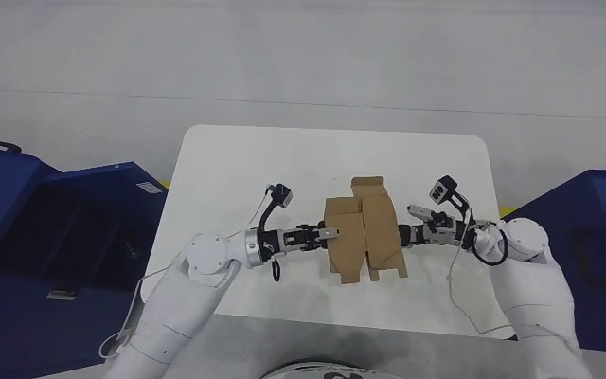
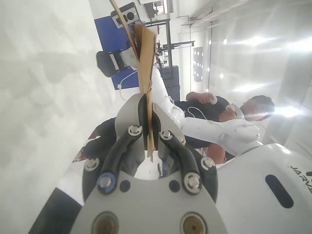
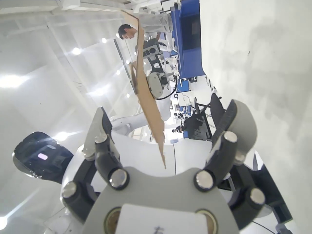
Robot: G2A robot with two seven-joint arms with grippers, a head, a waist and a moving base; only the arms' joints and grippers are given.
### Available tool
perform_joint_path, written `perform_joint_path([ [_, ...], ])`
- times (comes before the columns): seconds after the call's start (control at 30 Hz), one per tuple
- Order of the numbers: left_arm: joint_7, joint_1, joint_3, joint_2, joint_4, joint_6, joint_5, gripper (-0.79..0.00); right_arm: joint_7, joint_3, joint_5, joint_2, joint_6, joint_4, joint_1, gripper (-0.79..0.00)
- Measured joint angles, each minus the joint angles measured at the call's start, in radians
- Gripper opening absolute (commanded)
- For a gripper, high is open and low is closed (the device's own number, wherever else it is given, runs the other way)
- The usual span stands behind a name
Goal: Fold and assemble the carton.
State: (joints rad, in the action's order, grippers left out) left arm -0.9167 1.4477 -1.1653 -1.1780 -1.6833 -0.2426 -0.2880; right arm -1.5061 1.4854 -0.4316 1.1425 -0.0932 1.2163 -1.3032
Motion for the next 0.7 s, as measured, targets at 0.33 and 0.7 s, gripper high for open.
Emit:
perform_joint_path([
  [0.33,0.029,-0.017,0.055,-0.002,0.020,0.070,0.034,-0.785,0.084,-0.079,-0.045,0.010,-0.100,0.057,-0.046,-0.785],
  [0.7,0.030,-0.027,0.061,0.001,0.043,0.070,0.011,0.000,0.086,-0.087,-0.092,0.002,-0.059,0.049,-0.044,-0.785],
])
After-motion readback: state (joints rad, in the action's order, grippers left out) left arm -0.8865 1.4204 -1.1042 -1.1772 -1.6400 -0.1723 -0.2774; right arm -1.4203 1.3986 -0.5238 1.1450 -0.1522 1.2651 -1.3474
